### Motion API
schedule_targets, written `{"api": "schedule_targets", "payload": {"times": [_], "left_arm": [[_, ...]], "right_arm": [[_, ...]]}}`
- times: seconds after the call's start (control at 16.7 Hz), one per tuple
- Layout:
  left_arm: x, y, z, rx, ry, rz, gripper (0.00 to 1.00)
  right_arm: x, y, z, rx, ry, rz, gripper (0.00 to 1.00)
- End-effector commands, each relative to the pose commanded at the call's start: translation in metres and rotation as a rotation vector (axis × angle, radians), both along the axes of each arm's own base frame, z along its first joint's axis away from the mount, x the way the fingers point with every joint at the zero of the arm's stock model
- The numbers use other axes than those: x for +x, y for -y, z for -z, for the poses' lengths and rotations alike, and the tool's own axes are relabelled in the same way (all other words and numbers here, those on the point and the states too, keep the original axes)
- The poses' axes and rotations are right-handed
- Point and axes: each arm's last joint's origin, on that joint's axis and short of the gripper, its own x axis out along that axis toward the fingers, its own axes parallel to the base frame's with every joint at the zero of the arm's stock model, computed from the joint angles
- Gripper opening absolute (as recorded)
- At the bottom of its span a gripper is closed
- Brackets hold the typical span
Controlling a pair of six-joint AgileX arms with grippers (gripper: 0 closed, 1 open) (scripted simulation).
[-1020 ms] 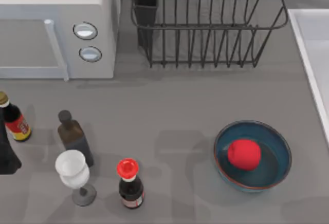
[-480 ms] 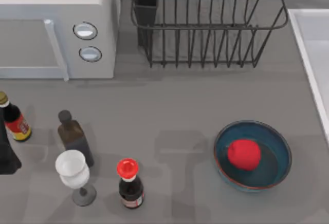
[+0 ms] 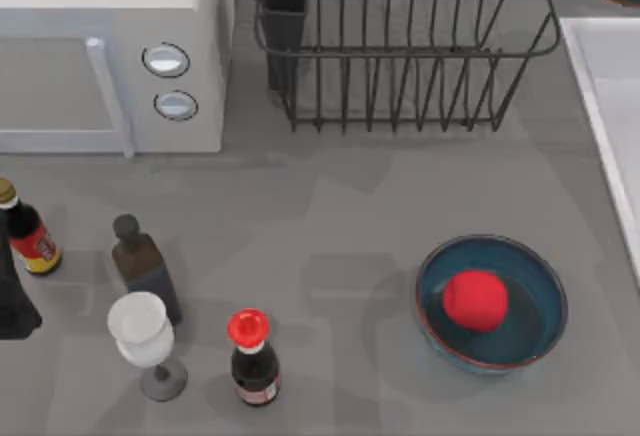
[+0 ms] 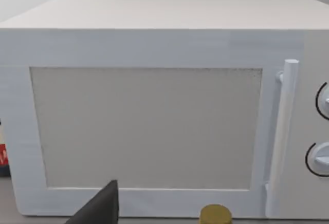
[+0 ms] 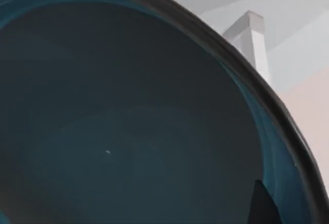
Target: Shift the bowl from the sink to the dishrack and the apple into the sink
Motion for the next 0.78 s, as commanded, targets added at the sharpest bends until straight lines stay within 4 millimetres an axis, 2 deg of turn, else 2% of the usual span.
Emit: {"api": "schedule_targets", "payload": {"times": [0.12, 0.24, 0.42, 0.6, 0.78], "left_arm": [[0.0, 0.0, 0.0, 0.0, 0.0, 0.0, 1.0], [0.0, 0.0, 0.0, 0.0, 0.0, 0.0, 1.0], [0.0, 0.0, 0.0, 0.0, 0.0, 0.0, 1.0], [0.0, 0.0, 0.0, 0.0, 0.0, 0.0, 1.0], [0.0, 0.0, 0.0, 0.0, 0.0, 0.0, 1.0]], "right_arm": [[-0.005, -0.059, -0.013, 0.074, 0.197, -0.049, 0.0], [-0.02, -0.111, -0.027, 0.185, 0.366, -0.092, 0.0], [-0.052, -0.168, -0.046, 0.372, 0.544, -0.136, 0.0], [-0.076, -0.195, -0.057, 0.499, 0.629, -0.151, 0.0], [-0.079, -0.198, -0.058, 0.516, 0.638, -0.152, 0.0]]}}
